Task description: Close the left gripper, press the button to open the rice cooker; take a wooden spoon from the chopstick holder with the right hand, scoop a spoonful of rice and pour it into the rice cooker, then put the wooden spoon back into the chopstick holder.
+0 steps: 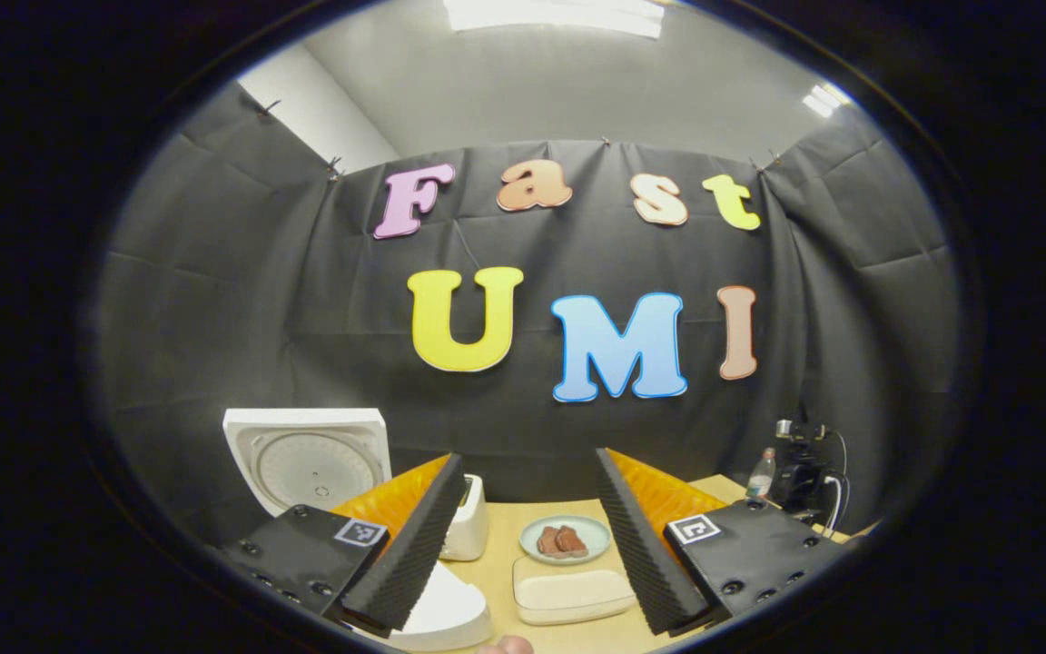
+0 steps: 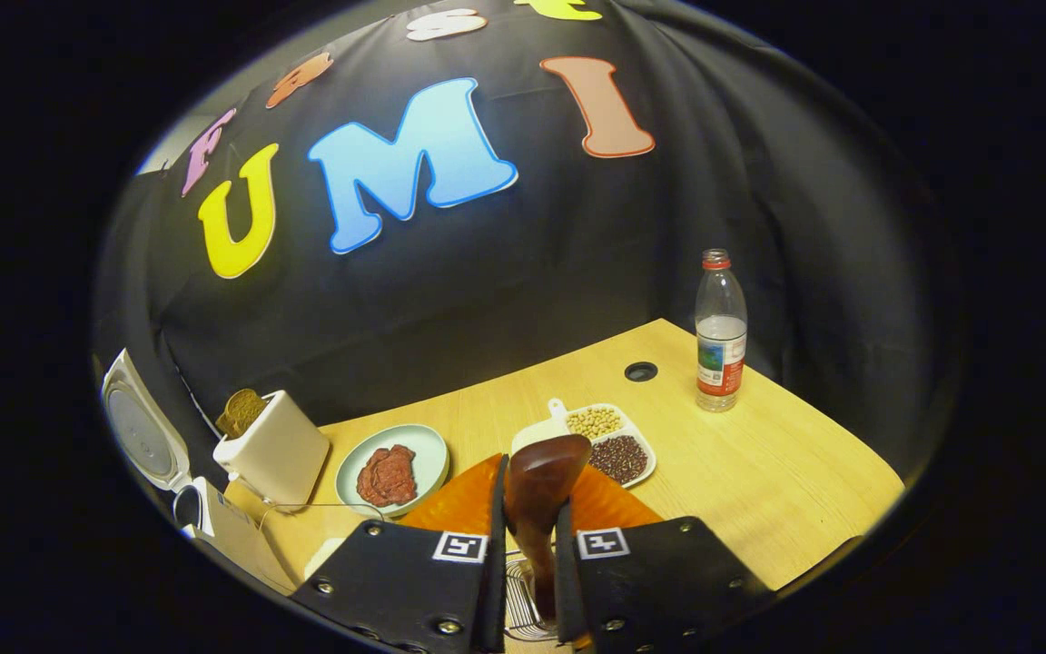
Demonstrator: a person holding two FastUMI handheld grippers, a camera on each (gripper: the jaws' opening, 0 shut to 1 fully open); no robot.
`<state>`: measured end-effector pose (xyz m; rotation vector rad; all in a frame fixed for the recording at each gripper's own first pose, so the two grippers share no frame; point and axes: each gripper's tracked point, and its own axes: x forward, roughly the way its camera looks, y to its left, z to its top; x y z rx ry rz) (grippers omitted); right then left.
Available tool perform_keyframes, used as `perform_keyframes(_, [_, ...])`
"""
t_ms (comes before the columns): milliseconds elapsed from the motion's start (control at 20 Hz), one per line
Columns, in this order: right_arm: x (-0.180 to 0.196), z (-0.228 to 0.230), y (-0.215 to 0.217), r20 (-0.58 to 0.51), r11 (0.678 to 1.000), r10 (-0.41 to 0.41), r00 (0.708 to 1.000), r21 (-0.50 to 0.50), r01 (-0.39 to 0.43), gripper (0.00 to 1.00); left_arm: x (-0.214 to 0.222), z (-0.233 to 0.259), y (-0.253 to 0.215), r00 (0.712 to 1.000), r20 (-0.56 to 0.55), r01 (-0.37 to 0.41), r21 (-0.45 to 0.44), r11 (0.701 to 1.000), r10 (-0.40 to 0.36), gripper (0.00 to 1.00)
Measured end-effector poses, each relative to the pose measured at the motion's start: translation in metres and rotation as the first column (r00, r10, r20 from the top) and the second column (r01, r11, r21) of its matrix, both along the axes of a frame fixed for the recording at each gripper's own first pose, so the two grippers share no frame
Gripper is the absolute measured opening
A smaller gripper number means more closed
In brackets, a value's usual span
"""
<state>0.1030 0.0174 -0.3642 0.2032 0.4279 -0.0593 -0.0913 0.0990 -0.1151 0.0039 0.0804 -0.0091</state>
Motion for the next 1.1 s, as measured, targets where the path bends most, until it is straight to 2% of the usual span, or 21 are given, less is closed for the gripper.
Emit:
perform_keyframes(50, [-0.001,0.002,-0.002,-0.001,0.999,0.01,1.0,-0.032,-0.01,0.3,0.0,0.003,0.003,1.0,0.009,-0.006,-0.009,1.0,0.006,0.99])
perform_keyframes(100, [-0.002,0.005,-0.006,0.0,0.998,0.019,1.0,-0.065,-0.019,0.34,0.003,0.007,0.005,1.0,0.022,-0.01,-0.023,1.0,0.011,0.96])
perform_keyframes(200, [-0.006,0.012,-0.009,-0.009,0.994,0.041,0.999,-0.103,-0.041,0.47,0.006,0.01,0.006,0.999,0.036,-0.012,-0.052,0.999,0.014,1.0])
perform_keyframes(250, [-0.008,0.018,-0.014,-0.008,0.991,0.043,0.999,-0.127,-0.044,0.64,0.009,0.01,0.008,0.999,0.041,-0.015,-0.057,0.998,0.018,1.0])
perform_keyframes(300, [-0.011,0.03,-0.019,0.003,0.988,0.039,0.999,-0.147,-0.038,0.75,0.011,0.01,0.01,0.999,0.043,-0.019,-0.059,0.998,0.021,0.97])
perform_keyframes(350, [-0.011,0.041,-0.021,0.023,0.986,0.04,0.999,-0.16,-0.036,0.88,0.012,0.01,0.011,0.999,0.041,-0.023,-0.06,0.998,0.026,0.99])
perform_keyframes(450, [-0.009,0.065,-0.022,0.058,0.984,0.038,0.998,-0.176,-0.027,0.88,0.015,0.009,0.017,0.998,0.039,-0.045,-0.058,0.997,0.047,0.94])
perform_keyframes(600, [-0.007,0.101,-0.011,0.089,0.986,0.052,0.995,-0.164,-0.037,0.87,0.02,0.005,0.036,0.995,0.015,-0.103,-0.053,0.993,0.104,0.99])
perform_keyframes(800, [0.001,0.152,0.016,0.161,0.986,0.1,0.982,-0.147,-0.076,0.87,0.029,0.013,0.067,0.987,0.003,-0.163,-0.063,0.985,0.164,0.99])
perform_keyframes(900, [0.005,0.168,0.029,0.179,0.985,0.126,0.976,-0.136,-0.102,0.87,0.034,0.016,0.084,0.981,-0.009,-0.192,-0.047,0.98,0.192,0.96])
perform_keyframes(1050, [0.008,0.185,0.044,0.191,0.985,0.146,0.971,-0.121,-0.125,0.87,0.042,0.025,0.107,0.974,-0.02,-0.225,-0.028,0.974,0.225,0.99])
perform_keyframes(1100, [0.007,0.19,0.046,0.194,0.985,0.149,0.97,-0.119,-0.128,0.87,0.045,0.028,0.113,0.973,-0.02,-0.232,-0.023,0.972,0.231,0.94])
